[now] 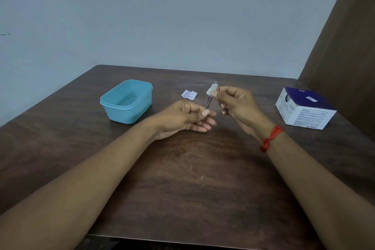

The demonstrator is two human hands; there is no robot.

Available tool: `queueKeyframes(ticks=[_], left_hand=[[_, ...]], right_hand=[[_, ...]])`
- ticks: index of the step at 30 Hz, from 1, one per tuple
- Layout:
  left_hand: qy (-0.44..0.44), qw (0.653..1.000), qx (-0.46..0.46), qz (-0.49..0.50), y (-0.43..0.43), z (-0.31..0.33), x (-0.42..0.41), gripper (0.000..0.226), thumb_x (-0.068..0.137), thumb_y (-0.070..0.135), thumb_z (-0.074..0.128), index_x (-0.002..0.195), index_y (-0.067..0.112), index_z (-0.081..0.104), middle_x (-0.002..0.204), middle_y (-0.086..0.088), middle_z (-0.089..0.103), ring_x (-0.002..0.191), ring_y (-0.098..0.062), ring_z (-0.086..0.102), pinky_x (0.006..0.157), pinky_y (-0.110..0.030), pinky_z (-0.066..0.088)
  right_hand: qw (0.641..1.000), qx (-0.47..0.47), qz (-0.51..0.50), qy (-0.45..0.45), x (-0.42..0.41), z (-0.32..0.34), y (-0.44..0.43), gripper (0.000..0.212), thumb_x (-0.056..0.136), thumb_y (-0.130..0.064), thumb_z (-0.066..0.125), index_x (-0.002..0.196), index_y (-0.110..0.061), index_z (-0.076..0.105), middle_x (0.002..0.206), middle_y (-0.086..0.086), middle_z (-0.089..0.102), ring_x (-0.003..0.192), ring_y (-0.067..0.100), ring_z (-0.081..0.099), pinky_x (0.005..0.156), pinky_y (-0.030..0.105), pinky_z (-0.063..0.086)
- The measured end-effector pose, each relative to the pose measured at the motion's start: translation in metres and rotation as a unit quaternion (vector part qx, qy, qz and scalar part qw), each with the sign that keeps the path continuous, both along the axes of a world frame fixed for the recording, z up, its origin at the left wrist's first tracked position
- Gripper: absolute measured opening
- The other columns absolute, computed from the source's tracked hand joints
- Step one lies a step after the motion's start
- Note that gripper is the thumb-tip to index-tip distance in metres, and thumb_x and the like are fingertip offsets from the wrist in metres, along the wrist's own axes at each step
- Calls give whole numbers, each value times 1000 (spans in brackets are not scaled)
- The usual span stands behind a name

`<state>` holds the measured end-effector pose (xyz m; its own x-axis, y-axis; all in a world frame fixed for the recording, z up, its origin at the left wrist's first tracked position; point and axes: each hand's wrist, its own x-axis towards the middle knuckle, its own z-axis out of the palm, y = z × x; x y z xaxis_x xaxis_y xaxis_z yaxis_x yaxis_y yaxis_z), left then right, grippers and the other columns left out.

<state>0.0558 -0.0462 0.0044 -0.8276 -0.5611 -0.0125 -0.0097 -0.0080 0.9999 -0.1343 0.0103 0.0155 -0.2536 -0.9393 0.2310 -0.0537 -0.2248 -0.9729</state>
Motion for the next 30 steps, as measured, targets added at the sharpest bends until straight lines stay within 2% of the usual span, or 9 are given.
queueKeyframes(ticks=[2, 4, 6, 11, 18, 24, 30], left_hand=[[14, 998, 41, -35, -2, 2, 4, 30, 95, 24, 59, 115, 5, 71, 103, -15, 75, 94, -17, 72, 82, -26, 59], [28, 997, 69, -32, -3, 2, 6, 28, 93, 25, 60, 109, 8, 75, 96, -11, 76, 89, -15, 73, 77, -24, 59], [35, 996, 84, -19, -3, 2, 6, 26, 92, 26, 61, 103, 10, 78, 91, -9, 75, 84, -14, 72, 74, -23, 59], [44, 995, 84, 36, -2, 1, 1, 21, 85, 24, 70, 94, 7, 78, 82, -9, 74, 73, -12, 71, 67, -21, 60], [39, 994, 55, 86, 1, 2, -3, 18, 92, 17, 68, 98, 0, 75, 79, -11, 75, 70, -12, 71, 65, -20, 59], [45, 992, 56, 100, 1, 1, -3, 21, 88, 19, 70, 98, 1, 76, 79, -10, 75, 70, -13, 71, 64, -20, 58], [36, 994, 49, 94, 2, 3, -3, 18, 92, 15, 68, 100, 0, 75, 81, -11, 75, 71, -13, 71, 65, -20, 59]], right_hand=[[1000, 3, 21, -9, 0, 1, 2, 14, 88, -19, 75, 99, -10, 78, 74, 1, 58, 56, 7, 42, 53, 22, 40], [999, 5, 34, -21, 0, 3, 3, 16, 90, -19, 74, 102, -9, 76, 69, -9, 61, 57, 7, 42, 53, 21, 40], [999, 6, 34, -29, 1, 3, 4, 14, 90, -18, 73, 100, -10, 76, 67, -12, 61, 57, 7, 41, 53, 21, 40], [998, 14, -9, -61, 1, 5, 6, 8, 83, -20, 79, 88, -13, 78, 73, -5, 65, 57, 9, 41, 54, 24, 38], [997, 10, -46, -58, 1, 8, 2, 5, 82, -20, 82, 78, -17, 80, 71, -2, 66, 52, 9, 43, 51, 24, 38], [988, 1, -132, -75, -5, 7, 0, 15, 79, -26, 84, 84, -14, 78, 68, -7, 66, 47, 7, 41, 48, 24, 37], [992, 2, -123, -38, 0, 7, 1, 10, 79, -26, 84, 77, -17, 80, 67, -6, 66, 48, 9, 40, 47, 22, 37]])
